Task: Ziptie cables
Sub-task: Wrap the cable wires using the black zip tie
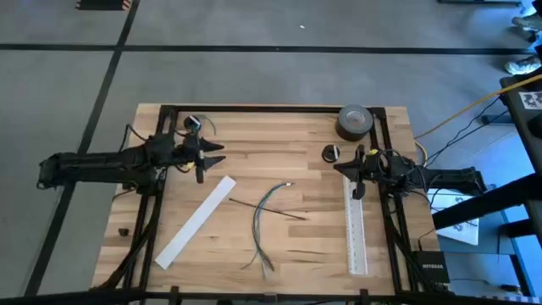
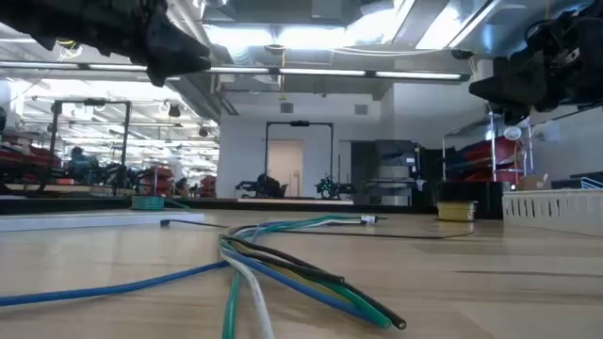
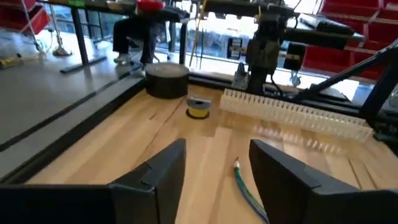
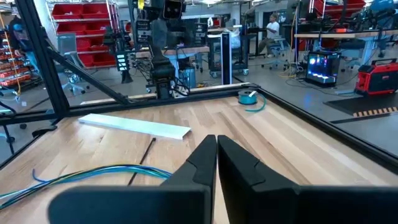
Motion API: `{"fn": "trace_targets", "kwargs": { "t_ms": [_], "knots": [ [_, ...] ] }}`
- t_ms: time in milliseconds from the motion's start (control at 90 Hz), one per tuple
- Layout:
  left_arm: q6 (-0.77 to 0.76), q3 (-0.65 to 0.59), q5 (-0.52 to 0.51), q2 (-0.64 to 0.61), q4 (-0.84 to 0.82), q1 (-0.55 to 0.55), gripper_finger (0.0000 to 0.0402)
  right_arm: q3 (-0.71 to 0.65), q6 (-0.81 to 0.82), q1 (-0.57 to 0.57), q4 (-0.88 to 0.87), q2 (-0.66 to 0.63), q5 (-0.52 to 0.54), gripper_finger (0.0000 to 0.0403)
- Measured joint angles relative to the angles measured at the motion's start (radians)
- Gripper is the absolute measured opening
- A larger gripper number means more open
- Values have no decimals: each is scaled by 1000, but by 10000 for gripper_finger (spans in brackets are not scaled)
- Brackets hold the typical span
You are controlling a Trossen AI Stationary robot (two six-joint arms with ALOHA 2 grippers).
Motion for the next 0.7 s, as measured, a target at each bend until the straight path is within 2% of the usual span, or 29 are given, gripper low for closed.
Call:
{"fn": "trace_targets", "kwargs": {
  "t_ms": [244, 456, 544, 700],
  "knots": [
    [-40, 0, 0, 56, 9, 0, 176, 0, 0, 0, 0, 0, 0, 0],
    [-39, 19, 0, 169, 136, -1, 176, 0, 0, 0, 0, 0, 0, 0],
    [-64, 65, -4, 225, 112, -2, 176, 0, 0, 0, 0, 0, 0, 0],
    [-87, 148, -11, 306, -32, -7, 176, 0, 0, 0, 0, 0, 0, 0]
  ]
}}
